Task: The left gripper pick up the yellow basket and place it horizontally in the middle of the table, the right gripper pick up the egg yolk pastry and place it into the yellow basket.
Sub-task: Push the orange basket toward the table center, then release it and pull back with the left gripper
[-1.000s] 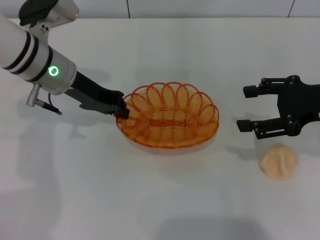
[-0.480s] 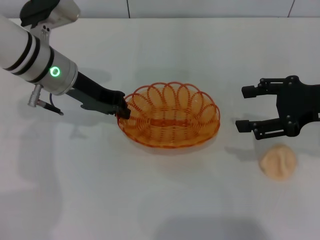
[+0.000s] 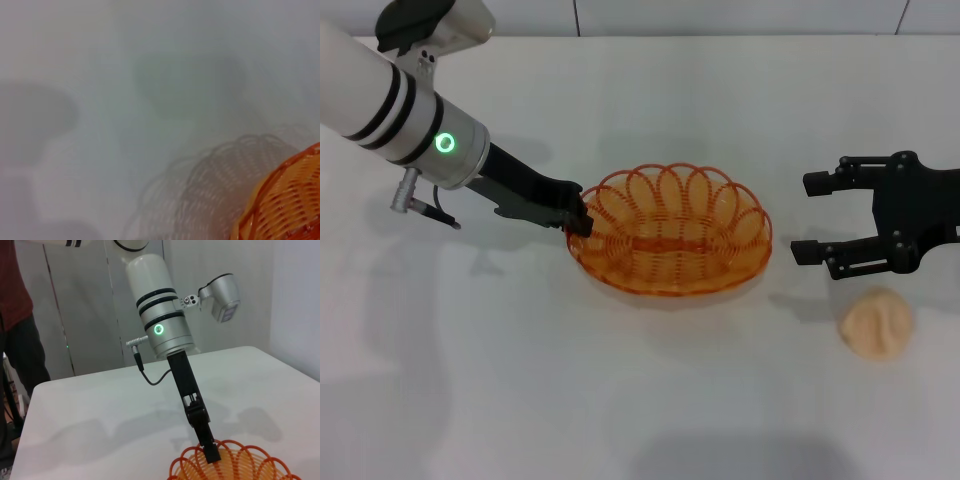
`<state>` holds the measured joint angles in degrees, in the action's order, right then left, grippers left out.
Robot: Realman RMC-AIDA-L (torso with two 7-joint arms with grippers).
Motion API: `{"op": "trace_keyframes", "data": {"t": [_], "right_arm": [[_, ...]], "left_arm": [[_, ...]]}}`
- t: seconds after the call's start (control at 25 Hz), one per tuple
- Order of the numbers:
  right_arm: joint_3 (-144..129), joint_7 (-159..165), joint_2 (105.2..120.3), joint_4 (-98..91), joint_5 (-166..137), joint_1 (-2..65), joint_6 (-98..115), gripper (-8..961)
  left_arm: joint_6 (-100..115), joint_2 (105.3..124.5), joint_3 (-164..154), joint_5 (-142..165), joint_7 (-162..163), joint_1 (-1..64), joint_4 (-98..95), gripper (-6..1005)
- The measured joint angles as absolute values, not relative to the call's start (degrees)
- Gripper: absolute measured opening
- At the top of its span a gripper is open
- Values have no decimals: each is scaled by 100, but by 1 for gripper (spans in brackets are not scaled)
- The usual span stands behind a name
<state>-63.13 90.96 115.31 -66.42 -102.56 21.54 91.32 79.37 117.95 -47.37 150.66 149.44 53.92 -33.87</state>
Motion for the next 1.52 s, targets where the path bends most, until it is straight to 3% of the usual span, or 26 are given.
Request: {"op": "trace_keyframes", "data": {"t": [1.24,1.52], "right_arm": [[-6319,9096,11531,-6632,-10257,2153,9141,791],[-6319,9096,11531,-6631,-10257,2131,9141,787]], "left_arm": [[7965,11830,-4737,15056,14924,5366,-3366,84],[7944,11830,-4737,14999,14912,5353,-3374,357]]}}
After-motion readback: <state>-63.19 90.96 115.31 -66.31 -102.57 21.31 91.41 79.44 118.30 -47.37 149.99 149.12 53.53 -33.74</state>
